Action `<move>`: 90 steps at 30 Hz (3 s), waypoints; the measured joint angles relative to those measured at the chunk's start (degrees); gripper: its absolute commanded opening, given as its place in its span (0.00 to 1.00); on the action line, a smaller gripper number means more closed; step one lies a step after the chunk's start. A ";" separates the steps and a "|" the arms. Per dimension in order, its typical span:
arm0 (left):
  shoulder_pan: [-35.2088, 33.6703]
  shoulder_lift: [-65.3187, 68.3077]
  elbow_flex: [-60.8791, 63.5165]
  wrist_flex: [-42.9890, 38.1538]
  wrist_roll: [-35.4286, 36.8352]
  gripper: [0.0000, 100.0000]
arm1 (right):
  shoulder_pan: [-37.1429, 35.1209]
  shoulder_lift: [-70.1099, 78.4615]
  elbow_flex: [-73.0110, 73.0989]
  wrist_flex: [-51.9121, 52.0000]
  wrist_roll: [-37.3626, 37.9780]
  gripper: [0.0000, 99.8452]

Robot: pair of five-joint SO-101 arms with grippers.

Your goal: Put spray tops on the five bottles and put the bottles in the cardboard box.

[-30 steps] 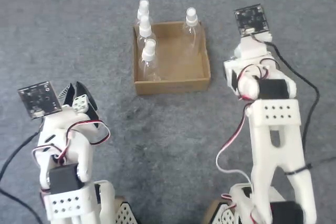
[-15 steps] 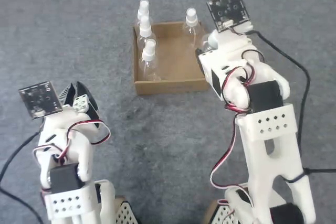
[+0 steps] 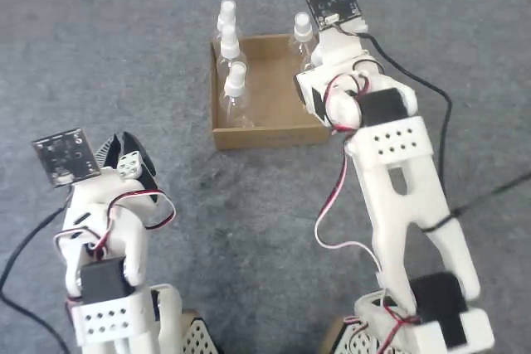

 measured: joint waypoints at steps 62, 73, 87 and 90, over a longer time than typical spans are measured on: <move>0.00 0.00 0.00 -1.05 0.00 0.05 | -5.27 18.64 -0.09 -8.26 -2.81 0.31; 0.00 0.00 0.00 -1.05 0.00 0.05 | -5.19 18.64 -0.09 -7.03 -2.81 0.31; 0.00 0.00 0.00 -1.05 0.00 0.05 | -5.19 14.33 -0.09 4.66 -2.81 0.24; 0.00 0.00 0.00 -1.14 0.00 0.05 | -5.19 13.19 -0.09 6.51 -2.81 0.15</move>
